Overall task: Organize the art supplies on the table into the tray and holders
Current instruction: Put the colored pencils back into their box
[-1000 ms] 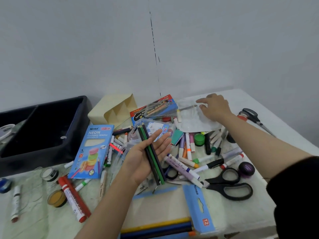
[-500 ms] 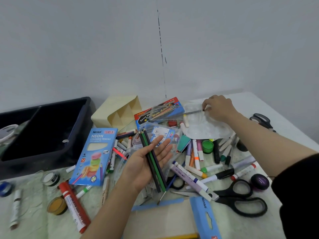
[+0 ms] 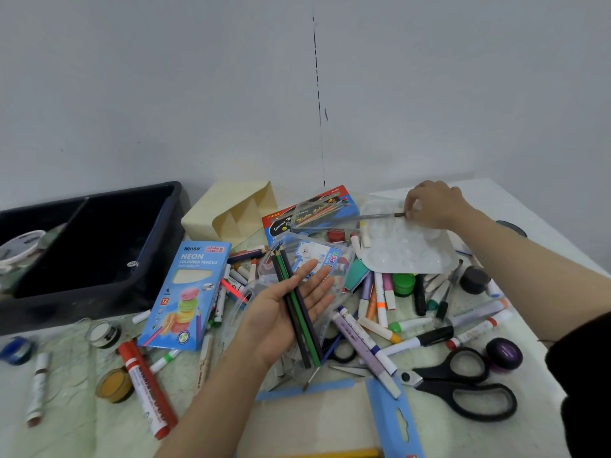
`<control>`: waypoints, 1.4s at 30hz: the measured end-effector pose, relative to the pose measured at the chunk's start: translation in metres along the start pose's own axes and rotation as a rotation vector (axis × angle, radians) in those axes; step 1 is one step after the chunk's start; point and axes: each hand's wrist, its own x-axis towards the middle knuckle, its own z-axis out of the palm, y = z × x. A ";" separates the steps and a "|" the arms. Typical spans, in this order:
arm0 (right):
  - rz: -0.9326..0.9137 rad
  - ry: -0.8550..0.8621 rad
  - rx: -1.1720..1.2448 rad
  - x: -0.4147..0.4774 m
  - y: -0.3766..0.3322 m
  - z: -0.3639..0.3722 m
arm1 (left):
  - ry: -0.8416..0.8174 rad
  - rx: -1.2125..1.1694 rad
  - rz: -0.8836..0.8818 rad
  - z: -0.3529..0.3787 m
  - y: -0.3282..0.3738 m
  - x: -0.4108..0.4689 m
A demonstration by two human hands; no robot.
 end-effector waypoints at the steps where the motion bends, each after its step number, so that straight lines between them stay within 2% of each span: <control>1: 0.008 0.002 0.074 -0.001 0.003 -0.001 | 0.001 0.001 0.002 0.000 0.000 0.000; 6: 0.049 0.101 0.582 -0.012 0.011 -0.006 | 0.002 0.009 -0.001 0.002 -0.001 -0.001; 13: 0.024 0.572 1.108 -0.039 -0.002 -0.032 | 0.003 0.026 0.005 0.006 -0.002 -0.003; 17: 0.020 0.862 1.157 -0.063 -0.016 -0.053 | -0.012 0.049 0.009 0.010 -0.003 -0.007; 19: 0.001 0.907 1.126 -0.077 -0.025 -0.060 | -0.030 0.056 0.007 0.012 -0.004 -0.010; 21: -0.036 0.802 1.117 -0.090 -0.036 -0.063 | -0.047 0.066 -0.001 0.015 -0.005 -0.012; 25: -0.128 0.287 1.133 -0.115 -0.062 -0.057 | -0.104 0.173 -0.032 0.020 -0.012 -0.018; 28: -0.202 0.083 1.105 -0.132 -0.079 -0.047 | -0.163 0.289 -0.086 0.023 -0.019 -0.025; 33: -0.275 -0.024 1.081 -0.150 -0.094 -0.037 | -0.329 0.499 -0.188 0.021 -0.029 -0.041; 38: -0.293 0.021 1.067 -0.162 -0.095 -0.034 | -0.415 0.483 -0.145 0.017 -0.032 -0.053; 42: -0.291 -0.100 1.117 -0.169 -0.095 -0.034 | -0.450 0.545 -0.112 0.010 -0.032 -0.057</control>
